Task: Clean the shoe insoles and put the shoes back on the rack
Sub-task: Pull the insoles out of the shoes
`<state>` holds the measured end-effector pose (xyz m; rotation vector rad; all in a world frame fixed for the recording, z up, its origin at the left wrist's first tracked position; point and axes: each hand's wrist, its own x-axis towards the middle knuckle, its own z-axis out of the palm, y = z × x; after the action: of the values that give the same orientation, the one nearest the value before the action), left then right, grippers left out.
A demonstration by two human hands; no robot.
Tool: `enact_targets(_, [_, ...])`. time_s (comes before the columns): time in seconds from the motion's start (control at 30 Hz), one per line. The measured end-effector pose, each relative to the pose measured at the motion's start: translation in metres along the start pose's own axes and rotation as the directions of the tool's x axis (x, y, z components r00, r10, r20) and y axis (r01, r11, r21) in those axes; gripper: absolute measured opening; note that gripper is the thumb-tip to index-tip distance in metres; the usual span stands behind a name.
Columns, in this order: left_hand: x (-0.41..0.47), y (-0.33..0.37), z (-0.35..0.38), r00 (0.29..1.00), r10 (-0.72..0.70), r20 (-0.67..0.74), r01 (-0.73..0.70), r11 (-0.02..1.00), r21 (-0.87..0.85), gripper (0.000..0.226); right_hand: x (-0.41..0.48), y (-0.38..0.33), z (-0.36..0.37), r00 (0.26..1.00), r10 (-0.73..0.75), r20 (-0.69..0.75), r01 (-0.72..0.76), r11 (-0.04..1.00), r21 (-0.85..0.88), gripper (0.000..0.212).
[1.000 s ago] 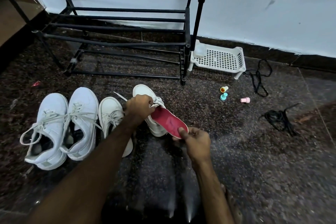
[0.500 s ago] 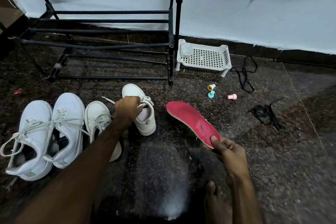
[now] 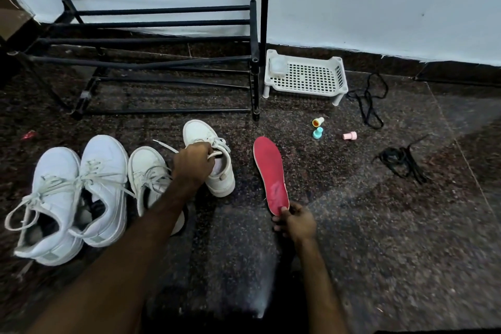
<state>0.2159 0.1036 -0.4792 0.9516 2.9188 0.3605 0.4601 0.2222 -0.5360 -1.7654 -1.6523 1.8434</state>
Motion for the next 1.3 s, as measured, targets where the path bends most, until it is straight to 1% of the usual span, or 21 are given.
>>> enact_targets(0.1, [-0.005,0.003,-0.003,0.999,0.024,-0.049,-0.026,0.999,-0.035,0.017,-0.001,0.006,-0.009,0.991,-0.056,-0.118,0.013,0.941,-0.339,0.044])
enact_targets(0.2, [-0.007,0.001,-0.012,0.986,0.104,-0.133,-0.121,0.984,-0.133,0.016,-0.026,-0.021,-0.014,0.946,-0.189,-0.264,0.03,0.86,-0.509,0.039])
enact_targets(0.27, [-0.004,-0.013,-0.027,0.98,0.081,-0.182,-0.114,0.977,-0.183,0.015,-0.042,-0.046,-0.003,0.915,-0.317,-0.249,0.153,0.845,-0.513,0.034])
enact_targets(0.33, [-0.004,-0.041,-0.045,0.977,-0.01,-0.214,-0.039,0.974,-0.223,0.015,-0.057,-0.071,0.027,0.884,-0.455,-0.111,0.368,0.821,-0.436,0.022])
enact_targets(0.37, [-0.006,-0.061,-0.056,0.969,-0.093,-0.229,0.033,0.967,-0.252,0.015,-0.067,-0.083,0.05,0.853,-0.521,-0.013,0.478,0.792,-0.379,0.017])
enact_targets(0.43, [-0.012,-0.106,-0.07,0.939,-0.263,-0.223,0.186,0.931,-0.315,0.015,-0.087,-0.102,0.099,0.763,-0.616,0.194,0.644,0.703,-0.303,0.016])
enact_targets(0.47, [-0.016,-0.125,-0.073,0.938,-0.301,-0.172,0.229,0.911,-0.344,0.015,-0.098,-0.112,0.12,0.718,-0.631,0.294,0.696,0.661,-0.281,0.017])
enact_targets(0.53, [-0.029,-0.154,-0.075,0.968,-0.249,0.031,0.24,0.883,-0.404,0.019,-0.115,-0.119,0.161,0.649,-0.594,0.476,0.756,0.573,-0.317,0.02])
enact_targets(0.6, [-0.039,-0.158,-0.069,0.974,-0.085,0.211,0.171,0.883,-0.436,0.037,-0.122,-0.113,0.183,0.661,-0.49,0.568,0.75,0.436,-0.497,0.022])
enact_targets(0.67, [-0.05,-0.154,-0.062,0.94,-0.031,0.34,0.165,0.912,-0.375,0.068,-0.122,-0.102,0.194,0.7,-0.445,0.558,0.71,0.355,-0.608,0.027])
enact_targets(0.73, [-0.059,-0.144,-0.051,0.897,-0.082,0.435,0.169,0.972,-0.164,0.097,-0.118,-0.09,0.199,0.741,-0.426,0.52,0.668,0.379,-0.641,0.043])
enact_targets(0.8, [-0.069,-0.132,-0.035,0.916,-0.164,0.365,0.126,0.984,0.125,0.106,-0.114,-0.084,0.202,0.77,-0.403,0.495,0.637,0.44,-0.633,0.05])
enact_targets(0.83, [-0.071,-0.124,-0.029,0.93,-0.203,0.305,0.142,0.967,0.213,0.105,-0.112,-0.082,0.202,0.782,-0.402,0.477,0.623,0.476,-0.621,0.048])
enact_targets(0.87, [-0.071,-0.116,-0.024,0.939,-0.235,0.252,0.174,0.955,0.241,0.102,-0.11,-0.081,0.2,0.786,-0.418,0.457,0.618,0.5,-0.606,0.043])
enact_targets(0.97, [-0.068,-0.103,-0.029,0.955,-0.246,0.168,0.233,0.968,0.092,0.08,-0.108,-0.08,0.199,0.778,-0.484,0.402,0.625,0.526,-0.576,0.025])
enact_targets(1.03, [-0.069,-0.108,-0.039,0.972,-0.2,0.124,0.206,0.977,-0.046,0.058,-0.104,-0.084,0.197,0.779,-0.504,0.374,0.622,0.541,-0.566,0.015])
enact_targets(1.1, [-0.072,-0.116,-0.043,0.985,-0.152,0.087,0.16,0.981,-0.106,0.045,-0.101,-0.089,0.193,0.76,-0.539,0.364,0.638,0.51,-0.577,0.007])
enact_targets(1.17, [-0.074,-0.116,-0.043,0.985,-0.151,0.08,0.161,0.977,-0.143,0.04,-0.098,-0.092,0.191,0.721,-0.569,0.395,0.655,0.373,-0.658,0.015])
enact_targets(1.2, [-0.074,-0.113,-0.043,0.982,-0.171,0.077,0.183,0.967,-0.176,0.039,-0.098,-0.094,0.192,0.711,-0.557,0.429,0.637,0.253,-0.728,0.022])
enact_targets(1.27, [-0.074,-0.108,-0.042,0.971,-0.231,0.069,0.241,0.934,-0.264,0.036,-0.102,-0.095,0.201,0.739,-0.481,0.473,0.545,0.013,-0.838,0.034])
enact_targets(1.3, [-0.073,-0.106,-0.041,0.962,-0.263,0.071,0.272,0.913,-0.303,0.036,-0.103,-0.097,0.205,0.77,-0.426,0.476,0.503,-0.054,-0.862,0.037])
